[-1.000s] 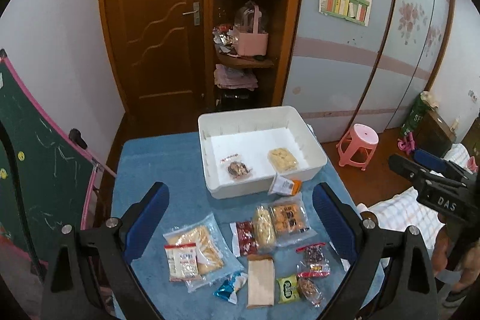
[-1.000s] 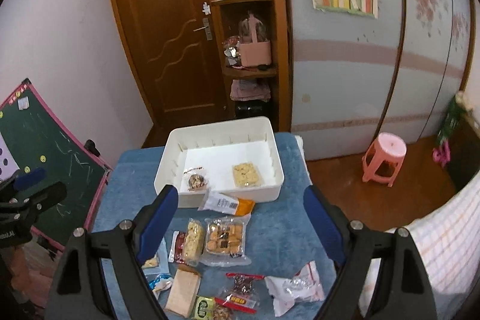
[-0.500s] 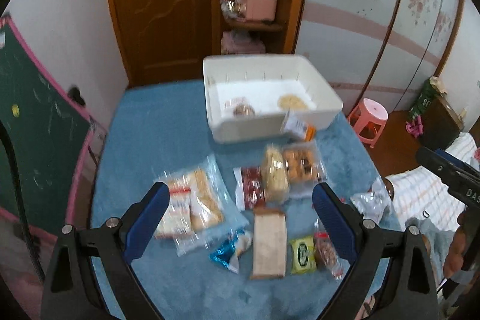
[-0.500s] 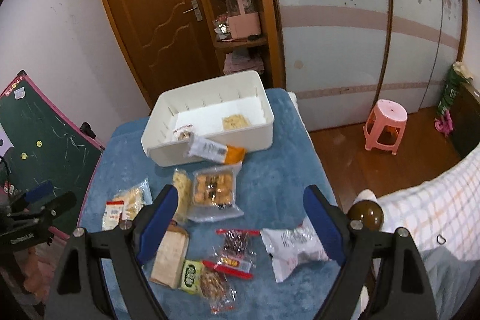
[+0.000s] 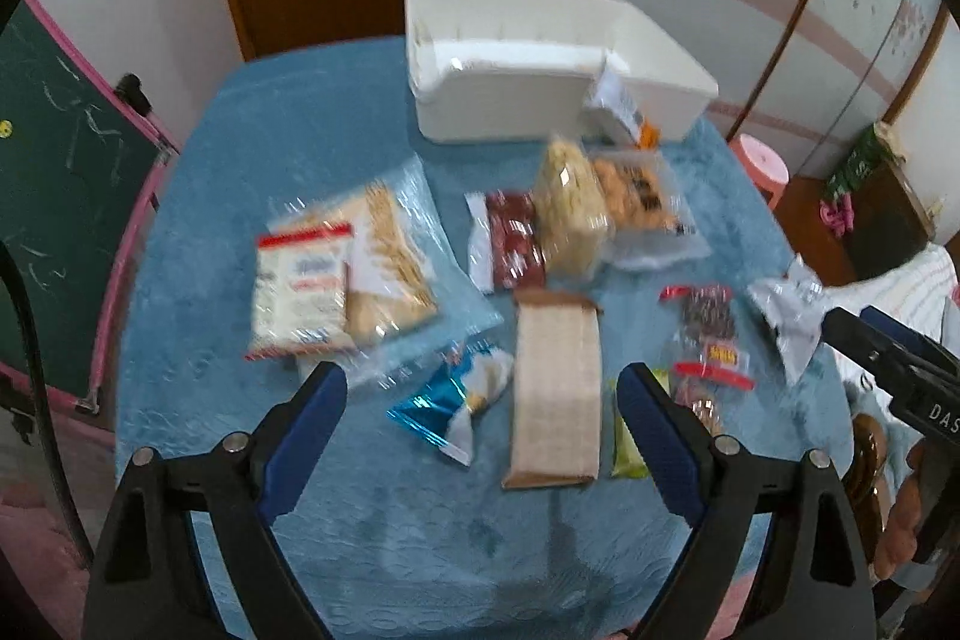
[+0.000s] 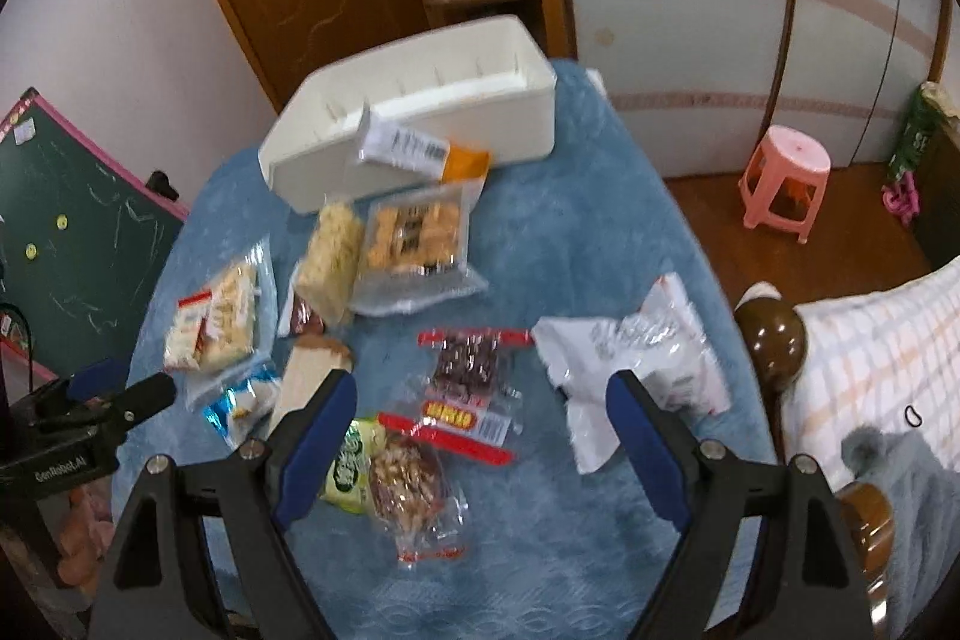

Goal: Organize snacks
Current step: 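Grasp the brown paper bar with the left tool while the right tool grasps a nut bag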

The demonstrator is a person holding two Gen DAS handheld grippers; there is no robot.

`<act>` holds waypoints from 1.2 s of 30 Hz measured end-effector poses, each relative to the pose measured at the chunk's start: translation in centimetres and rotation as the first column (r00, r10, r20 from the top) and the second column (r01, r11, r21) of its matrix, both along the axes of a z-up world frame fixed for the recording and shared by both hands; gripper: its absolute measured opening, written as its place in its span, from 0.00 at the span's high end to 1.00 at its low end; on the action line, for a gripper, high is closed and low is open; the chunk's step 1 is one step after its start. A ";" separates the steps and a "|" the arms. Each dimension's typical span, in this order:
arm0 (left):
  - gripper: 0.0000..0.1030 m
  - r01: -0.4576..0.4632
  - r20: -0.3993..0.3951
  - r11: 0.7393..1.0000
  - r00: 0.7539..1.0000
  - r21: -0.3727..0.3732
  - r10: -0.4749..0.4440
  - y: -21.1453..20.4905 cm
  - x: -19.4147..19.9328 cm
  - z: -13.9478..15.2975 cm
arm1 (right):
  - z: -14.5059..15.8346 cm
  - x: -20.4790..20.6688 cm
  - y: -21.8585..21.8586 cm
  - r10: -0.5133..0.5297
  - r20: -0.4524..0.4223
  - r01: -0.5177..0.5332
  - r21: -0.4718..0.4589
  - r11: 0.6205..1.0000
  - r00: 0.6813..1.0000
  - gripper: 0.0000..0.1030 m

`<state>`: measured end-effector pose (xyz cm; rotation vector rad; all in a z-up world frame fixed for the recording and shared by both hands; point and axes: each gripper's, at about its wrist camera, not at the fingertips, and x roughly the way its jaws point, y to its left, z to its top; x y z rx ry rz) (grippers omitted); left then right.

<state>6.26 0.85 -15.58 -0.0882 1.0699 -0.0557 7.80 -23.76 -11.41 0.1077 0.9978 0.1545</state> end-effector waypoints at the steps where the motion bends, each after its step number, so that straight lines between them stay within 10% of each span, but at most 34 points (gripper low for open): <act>1: 0.13 0.008 -0.021 1.000 1.000 -0.013 -0.009 -0.3 0.0 -0.7 | -0.5 -0.1 0.2 0.009 -0.011 -0.010 -0.006 1.000 1.000 0.22; 14: 0.59 0.017 -0.252 0.963 0.964 -0.267 -0.087 -2.0 1.3 -7.7 | -5.8 -1.5 3.3 0.214 -0.155 -0.216 0.006 0.976 0.964 0.34; 27: 0.58 0.003 -0.248 0.972 0.967 -0.234 -0.063 -3.0 2.9 -8.2 | -9.5 -0.6 5.1 0.272 -0.252 -0.285 -0.016 0.958 0.929 0.44; 31: 0.30 -0.034 -0.271 0.981 0.962 -0.192 -0.020 -2.6 3.3 -8.3 | -9.1 -0.9 5.2 0.292 -0.247 -0.305 -0.017 0.952 0.924 0.55; 36: 0.30 -0.017 -0.307 0.982 0.951 -0.190 -0.043 -3.2 4.1 -9.2 | -9.0 -1.4 5.1 0.287 -0.242 -0.312 -0.070 0.947 0.927 0.57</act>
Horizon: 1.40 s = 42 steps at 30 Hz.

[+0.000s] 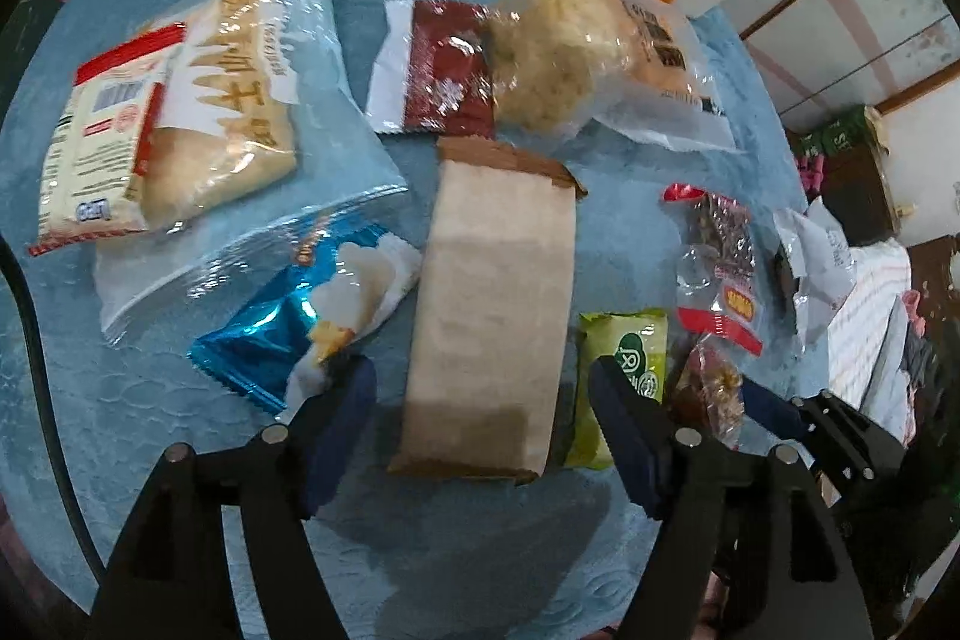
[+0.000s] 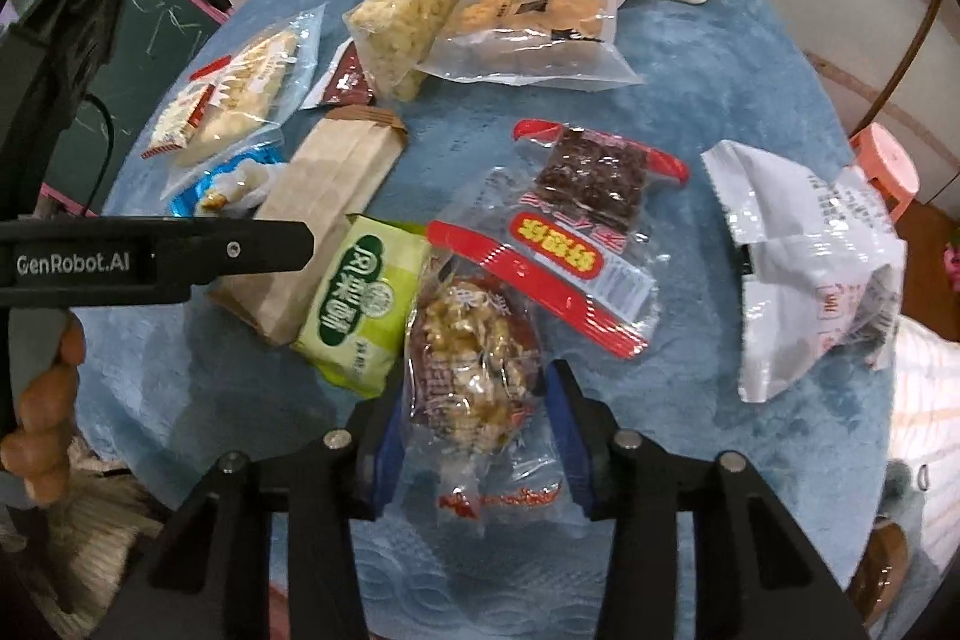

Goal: Organize snacks
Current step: 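Grasp the brown paper bar with the left tool while the right tool grasps a nut bag, then carry both snacks into the white bin and open both tools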

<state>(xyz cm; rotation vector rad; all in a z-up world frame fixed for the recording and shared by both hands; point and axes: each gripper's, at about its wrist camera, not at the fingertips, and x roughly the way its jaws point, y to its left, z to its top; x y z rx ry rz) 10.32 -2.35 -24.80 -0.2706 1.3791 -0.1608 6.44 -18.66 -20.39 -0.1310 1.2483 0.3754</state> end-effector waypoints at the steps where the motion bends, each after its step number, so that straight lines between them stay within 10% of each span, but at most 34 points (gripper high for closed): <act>1: 0.30 0.008 -0.002 1.000 1.000 0.007 -0.008 -0.3 0.1 -0.1 | 0.0 0.0 -0.1 0.000 0.003 0.000 -0.005 1.000 1.000 0.57; 11: 0.40 0.052 0.057 0.993 0.997 0.110 -0.059 -3.4 2.0 0.0 | -0.1 -0.1 -1.2 -0.007 -0.005 0.007 0.019 1.000 1.000 0.57; 17: 0.47 0.022 0.031 0.999 0.999 0.048 -0.023 -1.6 2.5 -0.1 | 0.0 0.2 -1.5 -0.009 -0.012 0.009 0.029 1.000 1.000 0.57; 24: 0.32 0.171 0.045 0.943 0.980 0.286 -0.192 -6.9 2.6 -1.0 | -0.1 0.4 -1.4 -0.009 -0.012 0.010 0.026 1.000 1.000 0.57; 29: 0.47 0.142 0.055 0.956 0.985 0.257 -0.161 -6.1 2.9 -0.5 | -0.1 0.3 -1.1 -0.007 -0.006 0.007 0.019 1.000 1.000 0.57; 42: 0.48 0.139 0.189 0.960 0.964 0.243 -0.188 -3.4 -2.6 5.7 | 3.3 -1.4 0.5 0.000 0.080 0.001 -0.013 1.000 0.997 0.58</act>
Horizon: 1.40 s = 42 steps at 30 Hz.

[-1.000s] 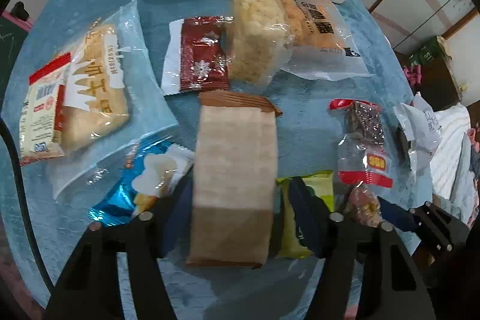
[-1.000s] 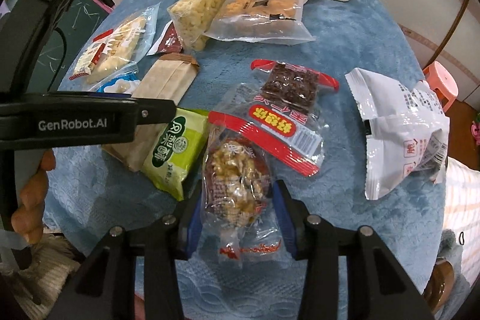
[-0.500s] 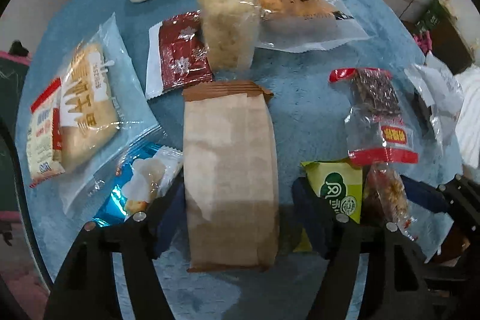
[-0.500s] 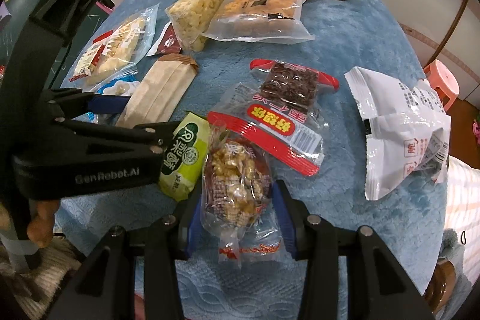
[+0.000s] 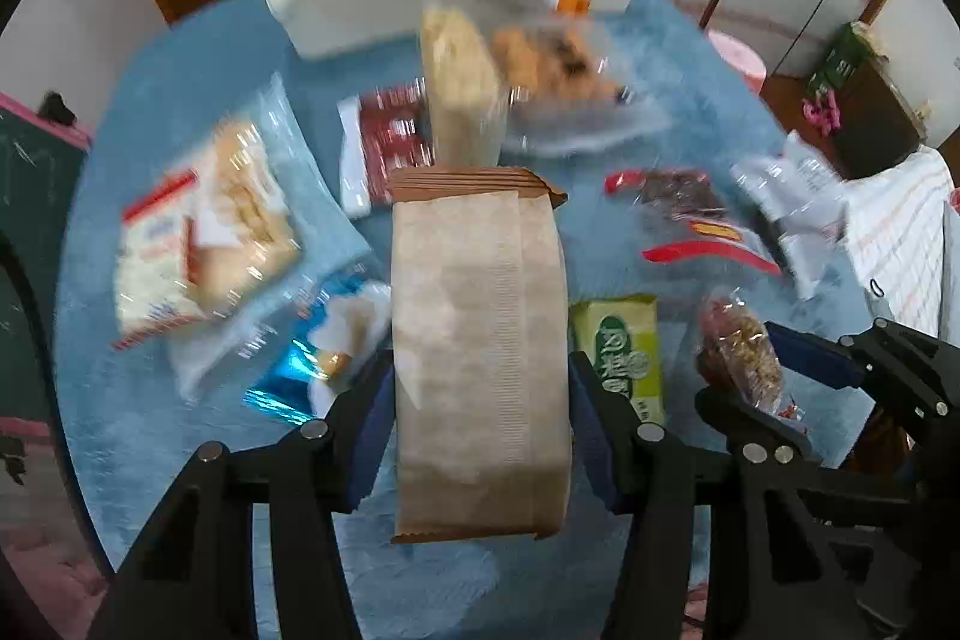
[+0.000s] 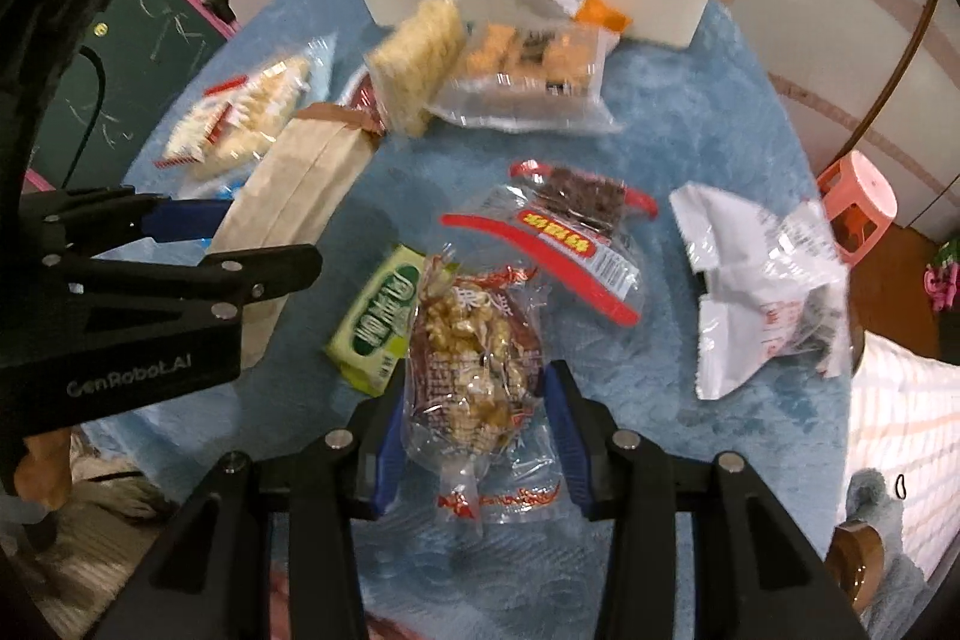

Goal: Organize snacks
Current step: 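Carry both snacks into the white bin and open both tools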

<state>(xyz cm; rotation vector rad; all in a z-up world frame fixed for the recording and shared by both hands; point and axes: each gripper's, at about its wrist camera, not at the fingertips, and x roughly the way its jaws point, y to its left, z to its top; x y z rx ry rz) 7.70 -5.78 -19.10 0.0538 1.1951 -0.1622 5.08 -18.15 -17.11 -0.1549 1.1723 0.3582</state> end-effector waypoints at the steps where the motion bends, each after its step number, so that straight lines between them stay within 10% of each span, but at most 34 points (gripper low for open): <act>1: 0.48 0.001 0.024 1.000 1.000 0.001 -0.001 0.2 -0.5 1.0 | 0.7 -0.3 0.1 0.003 0.013 -0.003 0.010 1.000 1.000 0.58; 15: 0.48 -0.009 0.288 1.000 0.958 0.022 0.002 1.8 -0.3 13.5 | 11.9 0.0 0.6 0.012 0.196 -0.035 0.114 0.993 0.980 0.58; 28: 0.48 -0.041 0.490 0.993 0.872 0.108 -0.017 2.5 8.3 26.0 | 28.1 12.2 1.3 -0.066 0.465 0.012 0.118 0.993 0.883 0.58; 34: 0.48 -0.108 0.543 0.983 0.839 0.151 0.009 2.4 15.8 28.8 | 29.5 19.9 1.7 -0.114 0.452 0.068 0.116 0.991 0.885 0.58; 42: 0.48 -0.148 0.446 0.983 0.891 0.104 0.087 3.3 26.6 25.3 | 24.2 28.7 2.4 -0.154 0.333 0.125 0.109 0.986 0.930 0.57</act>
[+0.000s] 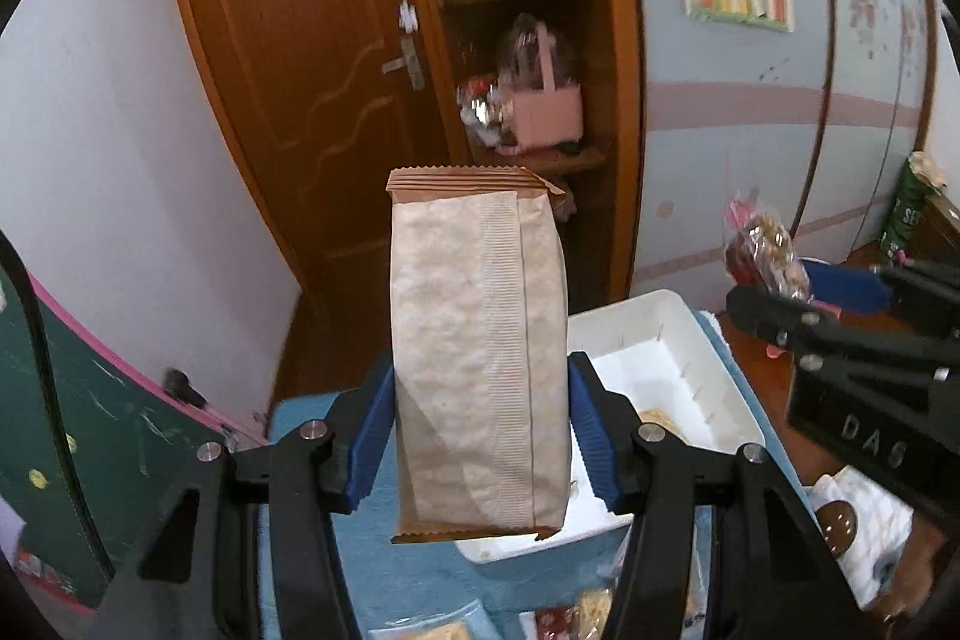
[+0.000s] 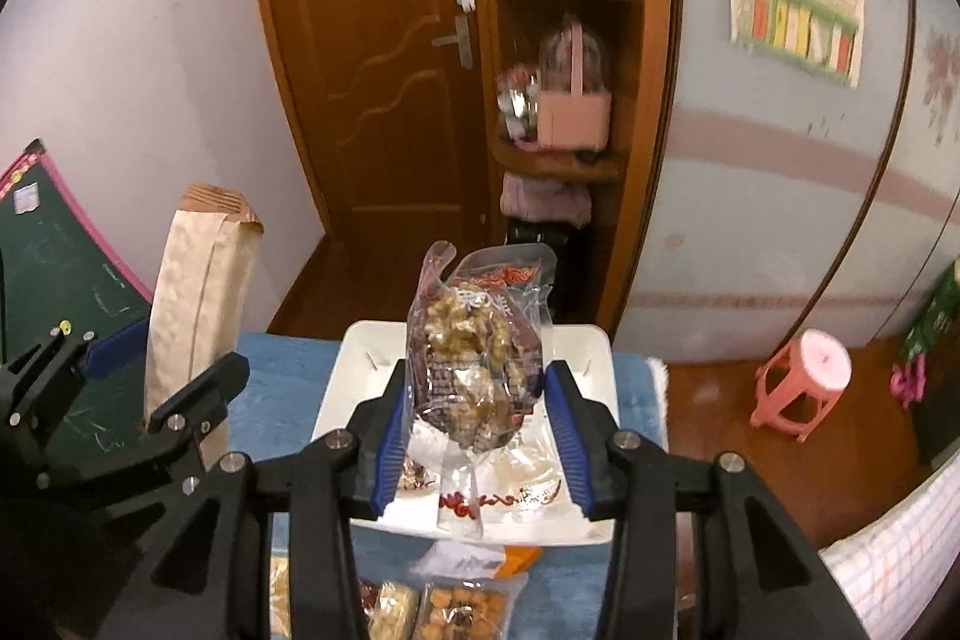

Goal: Organize snacks
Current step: 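Carry both snacks into the white bin and open both tools, then lift both tools out of the bin back over the table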

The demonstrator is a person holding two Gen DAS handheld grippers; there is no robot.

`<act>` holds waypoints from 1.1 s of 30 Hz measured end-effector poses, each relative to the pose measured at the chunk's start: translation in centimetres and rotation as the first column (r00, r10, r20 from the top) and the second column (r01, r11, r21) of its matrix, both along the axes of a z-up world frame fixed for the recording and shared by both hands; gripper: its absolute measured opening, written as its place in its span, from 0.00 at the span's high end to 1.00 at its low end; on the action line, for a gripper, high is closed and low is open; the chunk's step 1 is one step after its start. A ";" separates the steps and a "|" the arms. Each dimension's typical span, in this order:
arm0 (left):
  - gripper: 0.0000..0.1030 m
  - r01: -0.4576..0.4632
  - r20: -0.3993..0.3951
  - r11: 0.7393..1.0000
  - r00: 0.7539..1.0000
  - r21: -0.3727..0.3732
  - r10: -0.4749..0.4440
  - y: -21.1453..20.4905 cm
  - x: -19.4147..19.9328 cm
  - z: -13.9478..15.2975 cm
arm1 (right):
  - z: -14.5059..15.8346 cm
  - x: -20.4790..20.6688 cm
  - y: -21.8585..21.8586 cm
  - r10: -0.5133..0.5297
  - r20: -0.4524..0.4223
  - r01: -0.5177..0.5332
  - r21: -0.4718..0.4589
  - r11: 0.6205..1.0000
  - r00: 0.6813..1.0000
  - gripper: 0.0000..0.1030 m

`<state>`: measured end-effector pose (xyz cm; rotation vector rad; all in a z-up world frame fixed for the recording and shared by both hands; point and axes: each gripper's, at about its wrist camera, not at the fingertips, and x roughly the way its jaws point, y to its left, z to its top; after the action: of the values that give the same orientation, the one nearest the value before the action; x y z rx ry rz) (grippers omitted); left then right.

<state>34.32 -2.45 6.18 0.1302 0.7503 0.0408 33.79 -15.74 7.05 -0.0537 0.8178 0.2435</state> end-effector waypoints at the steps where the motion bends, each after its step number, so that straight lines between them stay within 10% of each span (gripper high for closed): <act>1: 0.48 -0.005 -0.031 1.000 1.000 -0.018 0.005 0.3 1.3 -1.1 | -1.1 1.1 0.1 -0.009 -0.015 0.009 -0.012 1.000 1.000 0.57; 10: 0.45 -0.041 -0.192 0.996 0.981 -0.077 0.025 1.3 7.6 -9.2 | -8.0 6.2 1.2 -0.035 -0.151 0.028 -0.050 0.998 0.988 0.57; 14: 0.19 -0.031 -0.232 0.996 0.973 -0.081 0.011 1.5 8.4 -11.2 | -10.1 7.3 1.0 -0.052 -0.201 0.045 -0.038 0.998 0.978 0.55; 17: 0.11 -0.016 -0.247 0.996 0.969 -0.090 -0.007 1.1 7.5 -11.6 | -10.8 7.7 0.0 -0.043 -0.244 0.053 0.033 0.998 0.969 0.34; 33: 0.11 0.065 -0.204 0.996 0.976 -0.068 -0.078 -1.0 1.3 -7.2 | -6.0 3.3 -1.5 -0.044 -0.200 0.053 0.035 0.998 0.979 0.34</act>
<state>35.64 -3.42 -0.99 0.1045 0.9534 -0.0654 37.05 -17.26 1.01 0.0292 1.0125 0.2214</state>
